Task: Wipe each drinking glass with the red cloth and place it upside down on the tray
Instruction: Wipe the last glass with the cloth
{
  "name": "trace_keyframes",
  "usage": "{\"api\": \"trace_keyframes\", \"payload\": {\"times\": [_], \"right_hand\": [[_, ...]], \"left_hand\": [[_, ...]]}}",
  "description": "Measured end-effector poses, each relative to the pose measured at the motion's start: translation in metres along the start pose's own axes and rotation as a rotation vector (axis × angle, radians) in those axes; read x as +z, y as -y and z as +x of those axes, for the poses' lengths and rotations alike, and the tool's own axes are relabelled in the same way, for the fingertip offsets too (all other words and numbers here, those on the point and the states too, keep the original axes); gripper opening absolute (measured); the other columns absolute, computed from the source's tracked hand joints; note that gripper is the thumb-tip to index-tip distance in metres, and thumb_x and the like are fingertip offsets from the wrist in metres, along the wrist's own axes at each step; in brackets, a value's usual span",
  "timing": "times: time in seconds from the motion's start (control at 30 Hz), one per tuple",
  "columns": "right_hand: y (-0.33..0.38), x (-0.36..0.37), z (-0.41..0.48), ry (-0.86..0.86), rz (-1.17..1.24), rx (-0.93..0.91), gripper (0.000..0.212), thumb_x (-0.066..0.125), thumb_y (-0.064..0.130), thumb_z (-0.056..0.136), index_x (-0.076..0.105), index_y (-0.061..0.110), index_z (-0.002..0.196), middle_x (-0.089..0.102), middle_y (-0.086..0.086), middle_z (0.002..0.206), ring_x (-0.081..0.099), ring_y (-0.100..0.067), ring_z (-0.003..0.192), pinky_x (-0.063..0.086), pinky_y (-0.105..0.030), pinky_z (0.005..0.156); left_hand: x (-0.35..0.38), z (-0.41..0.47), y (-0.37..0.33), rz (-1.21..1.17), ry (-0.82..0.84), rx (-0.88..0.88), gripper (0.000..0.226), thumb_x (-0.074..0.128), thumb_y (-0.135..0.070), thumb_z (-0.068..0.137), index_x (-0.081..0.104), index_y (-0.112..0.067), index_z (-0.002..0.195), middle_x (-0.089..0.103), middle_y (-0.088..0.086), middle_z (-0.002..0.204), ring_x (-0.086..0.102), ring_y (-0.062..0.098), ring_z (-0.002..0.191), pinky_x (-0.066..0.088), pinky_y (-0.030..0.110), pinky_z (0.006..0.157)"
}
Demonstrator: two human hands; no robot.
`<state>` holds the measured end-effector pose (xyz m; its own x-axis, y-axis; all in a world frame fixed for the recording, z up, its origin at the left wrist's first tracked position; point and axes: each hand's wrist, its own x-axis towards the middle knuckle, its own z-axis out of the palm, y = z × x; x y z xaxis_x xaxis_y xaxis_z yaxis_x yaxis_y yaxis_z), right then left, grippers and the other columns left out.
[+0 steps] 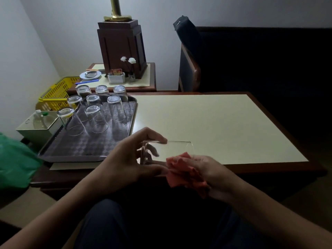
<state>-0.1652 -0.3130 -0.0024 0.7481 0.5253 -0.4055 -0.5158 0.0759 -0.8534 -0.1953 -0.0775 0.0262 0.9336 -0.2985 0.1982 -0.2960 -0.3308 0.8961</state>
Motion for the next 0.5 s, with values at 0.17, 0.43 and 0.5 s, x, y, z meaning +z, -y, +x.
{"api": "trace_keyframes", "payload": {"times": [0.17,0.43,0.5], "right_hand": [[0.016,-0.013,-0.010,-0.138,-0.459,-0.625,0.033,0.089,0.001,0.078,0.079,0.010,0.107,0.082,-0.003,0.108,0.079,-0.017,0.101,0.062,-0.026,0.082],[0.016,-0.019,-0.005,-0.233,-0.347,-0.388,0.021,0.084,0.024,0.084,0.079,0.011,0.100,0.083,-0.006,0.098,0.079,-0.024,0.090,0.064,-0.032,0.075],[0.012,-0.017,-0.001,-0.196,-0.280,-0.315,0.014,0.082,0.022,0.086,0.081,0.014,0.097,0.082,-0.010,0.094,0.078,-0.029,0.084,0.065,-0.040,0.076]], "left_hand": [[0.013,0.010,0.000,-0.436,0.187,-0.525,0.051,0.070,-0.046,0.089,0.059,-0.001,0.109,0.073,0.025,0.091,0.056,0.021,0.042,0.038,0.022,0.037],[0.012,0.006,0.004,-0.569,0.103,-0.333,0.053,0.082,-0.019,0.083,0.060,-0.018,0.131,0.067,0.021,0.126,0.070,0.036,0.084,0.061,0.036,0.078],[0.011,0.005,0.001,-0.503,0.037,-0.226,0.054,0.079,-0.020,0.084,0.059,-0.020,0.134,0.065,0.025,0.124,0.068,0.038,0.082,0.059,0.038,0.078]]}}
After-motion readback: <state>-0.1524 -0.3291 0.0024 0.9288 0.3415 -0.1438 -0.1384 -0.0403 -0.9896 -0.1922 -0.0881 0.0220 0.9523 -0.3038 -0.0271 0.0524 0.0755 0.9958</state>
